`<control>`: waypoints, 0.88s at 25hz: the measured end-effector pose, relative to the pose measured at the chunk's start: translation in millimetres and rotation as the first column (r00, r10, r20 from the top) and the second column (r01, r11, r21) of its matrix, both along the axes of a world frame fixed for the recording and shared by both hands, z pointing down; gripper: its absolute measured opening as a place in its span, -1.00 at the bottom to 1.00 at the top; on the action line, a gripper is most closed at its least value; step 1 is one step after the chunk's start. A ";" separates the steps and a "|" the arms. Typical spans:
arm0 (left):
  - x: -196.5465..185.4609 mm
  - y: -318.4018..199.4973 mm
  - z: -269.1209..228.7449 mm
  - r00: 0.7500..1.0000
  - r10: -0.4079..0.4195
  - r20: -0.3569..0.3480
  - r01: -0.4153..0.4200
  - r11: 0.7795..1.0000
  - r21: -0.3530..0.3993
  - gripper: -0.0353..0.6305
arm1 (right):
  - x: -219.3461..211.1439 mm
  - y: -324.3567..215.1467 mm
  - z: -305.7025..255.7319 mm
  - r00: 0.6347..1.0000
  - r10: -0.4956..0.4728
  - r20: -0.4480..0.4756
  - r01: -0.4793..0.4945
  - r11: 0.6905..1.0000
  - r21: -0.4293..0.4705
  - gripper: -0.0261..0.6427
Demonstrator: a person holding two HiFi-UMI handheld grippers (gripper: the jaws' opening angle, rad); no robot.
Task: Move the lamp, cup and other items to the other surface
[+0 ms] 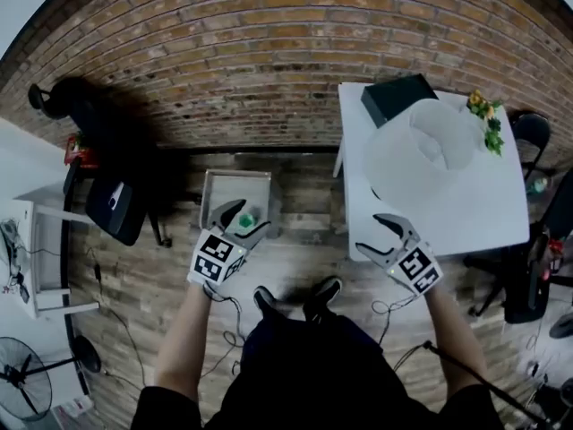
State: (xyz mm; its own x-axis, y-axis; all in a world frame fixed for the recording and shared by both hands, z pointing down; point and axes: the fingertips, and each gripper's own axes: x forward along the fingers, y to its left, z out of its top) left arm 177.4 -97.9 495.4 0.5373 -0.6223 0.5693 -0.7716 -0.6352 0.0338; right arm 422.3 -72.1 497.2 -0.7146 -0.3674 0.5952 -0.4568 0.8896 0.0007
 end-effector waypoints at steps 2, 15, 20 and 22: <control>-33.1 18.6 5.7 0.999 -0.032 0.001 0.032 0.999 -0.002 0.04 | -35.6 0.7 2.4 0.999 -0.037 -0.005 0.038 0.999 0.011 -0.01; -256.1 129.4 32.7 0.988 -0.143 0.049 0.144 0.990 -0.006 0.04 | -265.8 33.2 1.6 0.990 -0.126 -0.062 0.132 0.987 0.095 -0.01; -294.7 156.1 43.8 0.992 -0.114 0.047 0.114 0.993 -0.011 0.04 | -320.7 52.6 19.3 0.990 -0.106 -0.091 0.114 0.990 0.086 -0.02; -303.8 164.5 48.7 0.993 -0.106 0.047 0.107 0.994 -0.012 0.04 | -337.5 59.0 27.1 0.990 -0.095 -0.100 0.103 0.992 0.078 -0.02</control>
